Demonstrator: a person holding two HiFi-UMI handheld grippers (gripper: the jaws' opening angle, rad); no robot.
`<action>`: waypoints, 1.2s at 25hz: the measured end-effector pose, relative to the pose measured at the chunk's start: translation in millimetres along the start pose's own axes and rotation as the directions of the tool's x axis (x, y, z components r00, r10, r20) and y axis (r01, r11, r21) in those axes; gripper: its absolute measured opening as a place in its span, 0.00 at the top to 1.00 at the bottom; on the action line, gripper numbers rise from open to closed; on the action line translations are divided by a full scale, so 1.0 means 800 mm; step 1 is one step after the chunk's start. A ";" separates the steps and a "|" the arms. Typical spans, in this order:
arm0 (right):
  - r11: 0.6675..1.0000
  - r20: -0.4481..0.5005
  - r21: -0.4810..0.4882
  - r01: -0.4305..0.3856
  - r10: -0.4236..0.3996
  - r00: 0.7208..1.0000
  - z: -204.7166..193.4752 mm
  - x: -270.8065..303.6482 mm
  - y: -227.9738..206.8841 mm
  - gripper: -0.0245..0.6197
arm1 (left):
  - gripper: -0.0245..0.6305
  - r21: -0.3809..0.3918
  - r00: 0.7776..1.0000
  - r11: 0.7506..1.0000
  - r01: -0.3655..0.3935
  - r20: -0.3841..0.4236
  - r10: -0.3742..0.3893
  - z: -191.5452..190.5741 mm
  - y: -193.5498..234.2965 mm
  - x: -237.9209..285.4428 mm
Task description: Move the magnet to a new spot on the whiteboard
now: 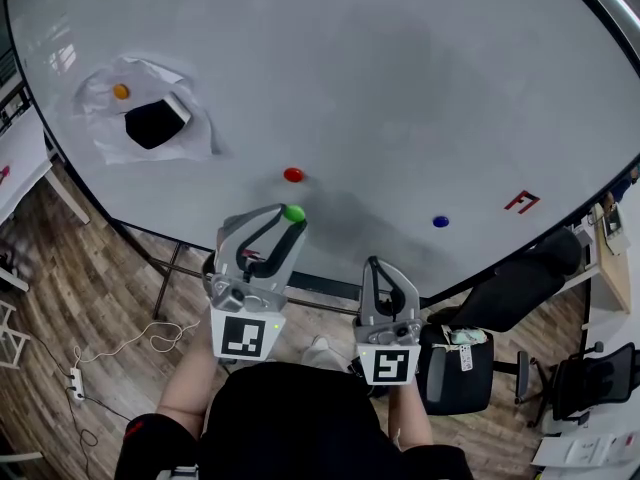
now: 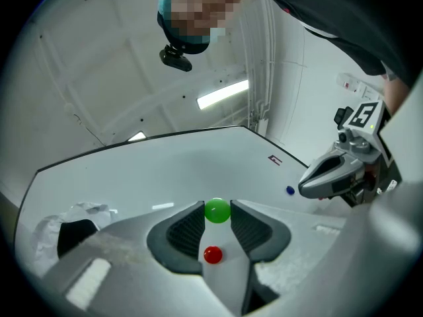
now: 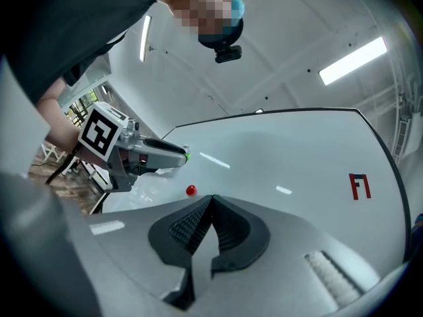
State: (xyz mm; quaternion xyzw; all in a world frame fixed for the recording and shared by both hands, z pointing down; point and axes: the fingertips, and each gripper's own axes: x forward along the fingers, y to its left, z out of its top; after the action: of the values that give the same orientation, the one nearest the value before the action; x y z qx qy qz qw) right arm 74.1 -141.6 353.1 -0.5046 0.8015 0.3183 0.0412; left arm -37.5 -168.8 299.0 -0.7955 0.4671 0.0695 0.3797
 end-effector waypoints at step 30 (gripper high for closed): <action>0.999 -0.042 -0.002 0.033 -0.033 0.999 -0.013 -0.012 -0.025 0.96 | 0.76 -0.012 0.999 0.999 -0.035 0.018 0.035 0.036 0.035 0.101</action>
State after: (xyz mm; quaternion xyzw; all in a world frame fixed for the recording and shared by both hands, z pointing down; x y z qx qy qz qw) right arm 97.8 -145.9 356.1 -0.5245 0.7934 0.3076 0.0294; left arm -8.1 -212.6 225.9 -0.7887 0.4771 0.0862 0.3780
